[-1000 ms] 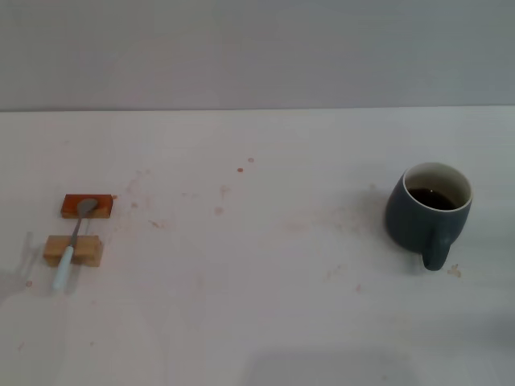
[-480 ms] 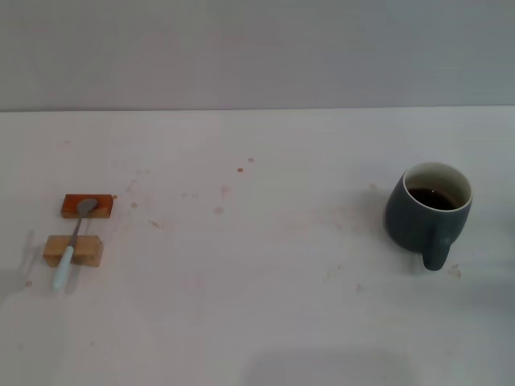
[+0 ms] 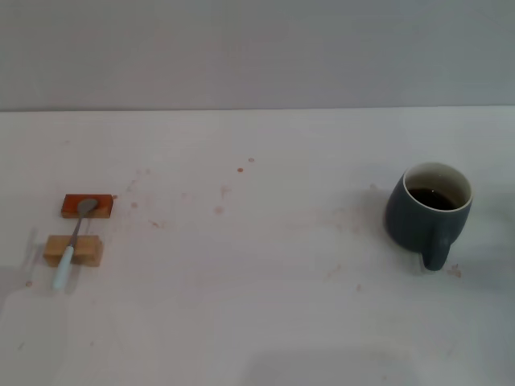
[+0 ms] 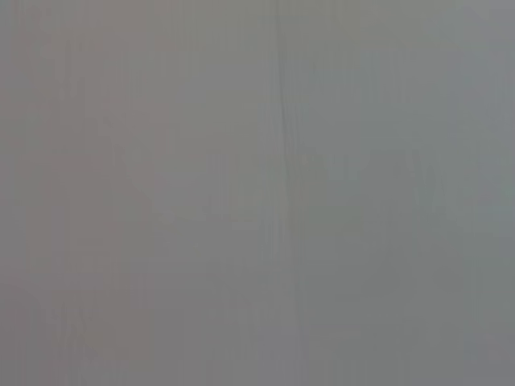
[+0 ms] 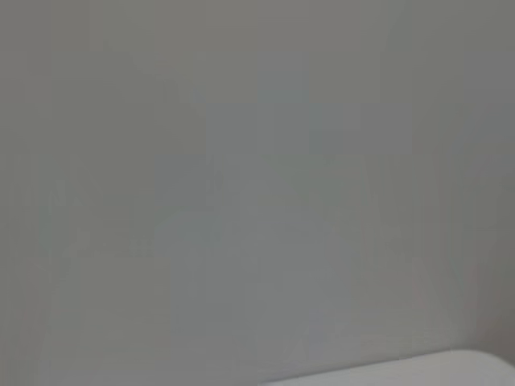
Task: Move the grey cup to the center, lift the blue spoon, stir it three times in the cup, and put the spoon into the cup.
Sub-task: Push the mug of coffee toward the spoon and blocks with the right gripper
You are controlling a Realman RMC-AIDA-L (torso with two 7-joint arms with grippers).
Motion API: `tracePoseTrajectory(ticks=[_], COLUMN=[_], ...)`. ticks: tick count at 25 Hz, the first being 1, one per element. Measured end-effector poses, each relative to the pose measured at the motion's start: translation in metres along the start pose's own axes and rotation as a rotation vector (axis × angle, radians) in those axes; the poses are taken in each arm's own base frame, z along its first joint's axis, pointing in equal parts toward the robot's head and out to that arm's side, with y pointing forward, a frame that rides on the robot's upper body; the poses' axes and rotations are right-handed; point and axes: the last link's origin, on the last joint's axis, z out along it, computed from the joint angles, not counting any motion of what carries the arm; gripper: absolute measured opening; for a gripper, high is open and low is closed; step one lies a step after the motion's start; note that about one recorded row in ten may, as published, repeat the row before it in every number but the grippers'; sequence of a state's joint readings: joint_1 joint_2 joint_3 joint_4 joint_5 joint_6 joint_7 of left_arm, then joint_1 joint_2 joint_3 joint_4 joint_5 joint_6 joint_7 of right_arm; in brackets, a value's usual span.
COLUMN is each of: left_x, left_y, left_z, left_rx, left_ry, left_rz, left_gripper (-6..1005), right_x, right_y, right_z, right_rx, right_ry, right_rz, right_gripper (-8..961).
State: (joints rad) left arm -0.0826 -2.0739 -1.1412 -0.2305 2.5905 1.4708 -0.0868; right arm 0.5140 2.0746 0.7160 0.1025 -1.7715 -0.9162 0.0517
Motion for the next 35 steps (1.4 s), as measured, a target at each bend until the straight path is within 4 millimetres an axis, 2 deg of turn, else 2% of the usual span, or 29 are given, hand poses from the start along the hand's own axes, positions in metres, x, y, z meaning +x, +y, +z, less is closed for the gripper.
tracePoseTrajectory(ticks=[7, 17, 30, 35], left_x=[0.0, 0.001, 0.002, 0.002], left_y=[0.001, 0.001, 0.004, 0.004], left_z=[0.001, 0.002, 0.003, 0.004], left_rx=[-0.003, -0.005, -0.018, -0.019], left_ry=[0.004, 0.01, 0.013, 0.015], left_rz=[-0.001, -0.002, -0.004, -0.005], left_gripper=[799, 798, 798, 798], right_x=[0.006, 0.011, 0.014, 0.014], right_y=[0.025, 0.043, 0.054, 0.066], right_z=[0.003, 0.001, -0.002, -0.004], right_rx=[-0.08, -0.142, -0.191, -0.232], right_ry=[0.056, 0.091, 0.101, 0.104], right_rz=[-0.001, -0.007, -0.02, -0.019], right_gripper=[-1, -1, -1, -1])
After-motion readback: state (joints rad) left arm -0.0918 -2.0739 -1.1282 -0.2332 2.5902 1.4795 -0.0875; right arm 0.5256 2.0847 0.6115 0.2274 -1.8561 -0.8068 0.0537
